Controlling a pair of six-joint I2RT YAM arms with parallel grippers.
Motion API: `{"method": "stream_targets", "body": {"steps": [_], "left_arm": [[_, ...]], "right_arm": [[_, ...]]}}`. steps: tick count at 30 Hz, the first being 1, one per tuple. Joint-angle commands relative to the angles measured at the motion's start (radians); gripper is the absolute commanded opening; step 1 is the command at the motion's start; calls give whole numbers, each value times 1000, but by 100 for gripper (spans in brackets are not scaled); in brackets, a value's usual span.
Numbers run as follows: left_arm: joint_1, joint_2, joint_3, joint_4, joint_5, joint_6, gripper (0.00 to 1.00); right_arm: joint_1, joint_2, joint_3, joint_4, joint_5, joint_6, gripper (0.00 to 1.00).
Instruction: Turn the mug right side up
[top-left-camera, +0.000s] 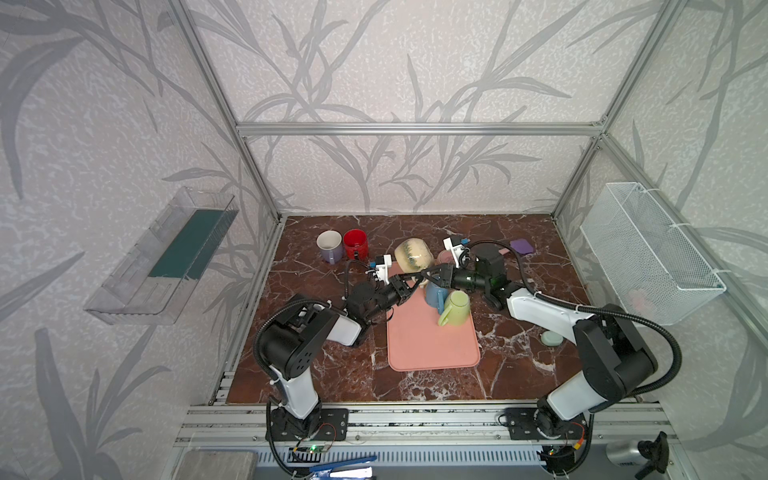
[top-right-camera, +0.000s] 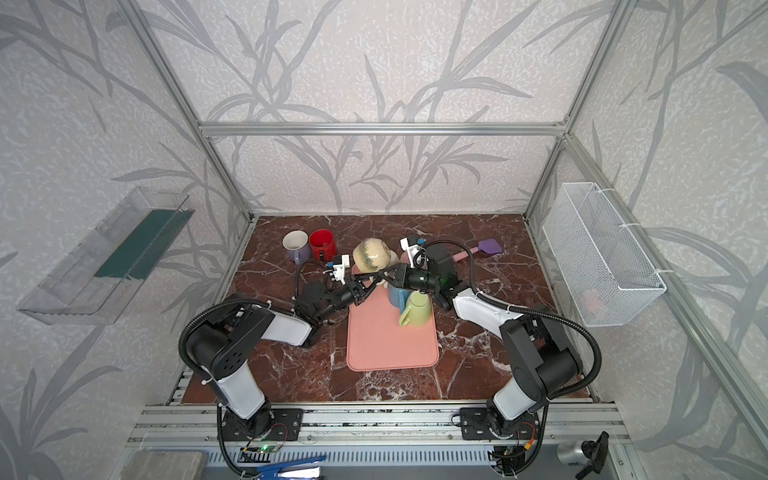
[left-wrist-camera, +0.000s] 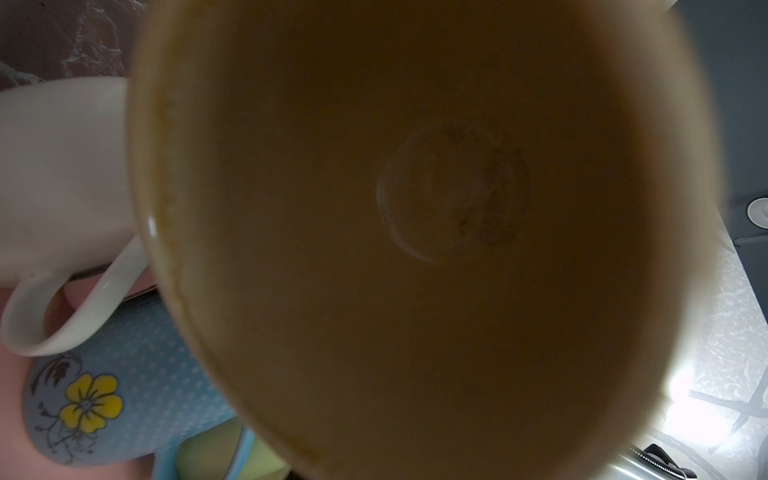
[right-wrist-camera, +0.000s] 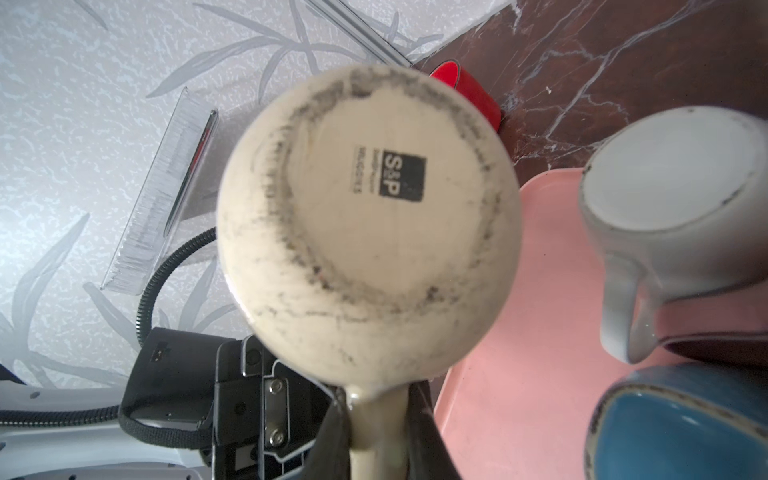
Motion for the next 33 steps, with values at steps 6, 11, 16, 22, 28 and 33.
{"method": "stream_targets", "body": {"steps": [6, 11, 16, 22, 28, 33], "left_arm": [[-17, 4, 36, -13, 18, 30, 0], [-14, 5, 30, -6, 17, 31, 0], [-10, -20, 19, -36, 15, 42, 0], [-9, -96, -6, -160, -7, 111, 0], [-8, -117, -23, -159, -15, 112, 0], [0, -118, -44, -145, -24, 107, 0]], "right_arm": [[46, -60, 34, 153, -138, 14, 0], [45, -58, 25, 155, -135, 12, 0], [21, -58, 28, 131, -141, 14, 6], [-7, -80, 27, 50, -130, -26, 24], [-6, -86, 16, 44, -129, -30, 40], [-6, -95, 16, 26, -123, -41, 50]]}}
